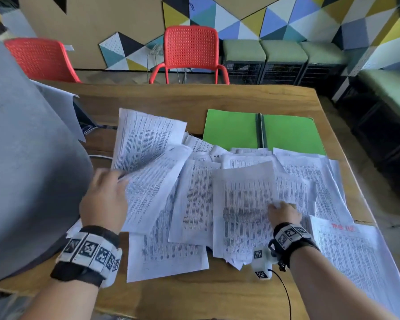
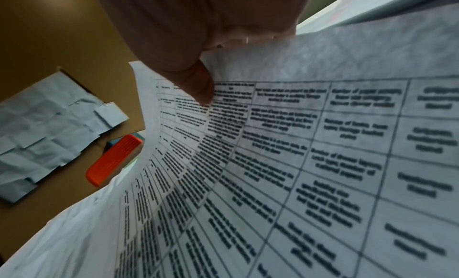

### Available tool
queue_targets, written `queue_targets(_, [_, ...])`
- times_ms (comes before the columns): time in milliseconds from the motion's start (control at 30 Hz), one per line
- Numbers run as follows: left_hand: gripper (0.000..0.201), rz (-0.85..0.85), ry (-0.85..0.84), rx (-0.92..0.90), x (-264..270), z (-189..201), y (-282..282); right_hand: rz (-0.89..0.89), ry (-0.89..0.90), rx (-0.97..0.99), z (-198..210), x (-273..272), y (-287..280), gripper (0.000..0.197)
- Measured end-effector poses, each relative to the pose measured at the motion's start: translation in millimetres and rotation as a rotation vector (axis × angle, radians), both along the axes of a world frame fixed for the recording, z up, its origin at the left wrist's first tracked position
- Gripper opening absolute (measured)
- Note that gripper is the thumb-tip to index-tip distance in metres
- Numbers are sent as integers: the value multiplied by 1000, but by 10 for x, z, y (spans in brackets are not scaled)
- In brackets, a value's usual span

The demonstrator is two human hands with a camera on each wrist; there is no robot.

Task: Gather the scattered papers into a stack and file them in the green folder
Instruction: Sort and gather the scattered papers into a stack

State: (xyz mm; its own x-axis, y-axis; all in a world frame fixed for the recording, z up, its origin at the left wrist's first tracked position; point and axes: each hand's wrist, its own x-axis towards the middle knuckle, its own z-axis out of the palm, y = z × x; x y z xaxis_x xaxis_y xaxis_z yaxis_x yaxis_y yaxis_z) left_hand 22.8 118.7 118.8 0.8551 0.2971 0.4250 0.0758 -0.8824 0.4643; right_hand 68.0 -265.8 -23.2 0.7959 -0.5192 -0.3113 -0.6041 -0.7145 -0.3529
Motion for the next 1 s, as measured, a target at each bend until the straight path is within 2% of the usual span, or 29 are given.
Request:
queue_targets(33, [23,3,-23,-82,6,168,-92,-36,26,-10,1,-23,-82,39])
queue_targets(133, [60,51,-83,-531,112,429,-339,-37,84,1,-25,-84,-220,39])
queue_targets(167, [65,65,-86,-624,189,400,-381,-3,93,13,-41,-102,-202,39])
queue_targets(200, [59,76,-53,-670,279,296,-389,34,86,25,-62,-118,-161,38])
queue_targets(267, [32,89,158,-676,458,-51,-381,105,60,55,-85,-151,-12,36])
queue_targets(300, [26,86,286,-676,513,-266,-373,155,40,58,-103,-162,49,34])
queue_targets(400, [40,110,606,-651,532,-857,-363,187,-23,82,-106,-131,76,28])
queue_targets(467, [53,158,720,-557,486,-1138,-374,129,-65,74,-125,-72,-43,27])
queue_targets(533, [50,174,734,-525,463,-1272,-425,63,-52,36,-191,-24,-174,29])
queue_targets(600, [37,163,718,-532,468,-1325,-488,30,20,-5,-233,12,-232,27])
queue_targets(733, [31,101,764,-563,474,-1395,-550,46,28,161,-202,97,-120,21])
queue_targets(800, [25,122,727,-578,477,-1417,-542,14,-85,284,-193,163,-43,35])
queue_targets(867, [29,203,646,-599,477,-1399,-503,-15,-155,351,-196,268,-27,46])
queue_targets(900, [37,257,603,-635,475,-1379,-476,17,-135,339,-184,330,-30,36])
queue_targets(933, [43,305,592,-656,467,-1374,-432,67,-102,301,-161,395,-31,17])
queue_targets(967, [42,317,593,-640,445,-1382,-380,100,-75,254,-161,465,-55,8])
queue_targets(1000, [38,325,643,-607,417,-1383,-329,112,-77,225,-154,523,-64,20])
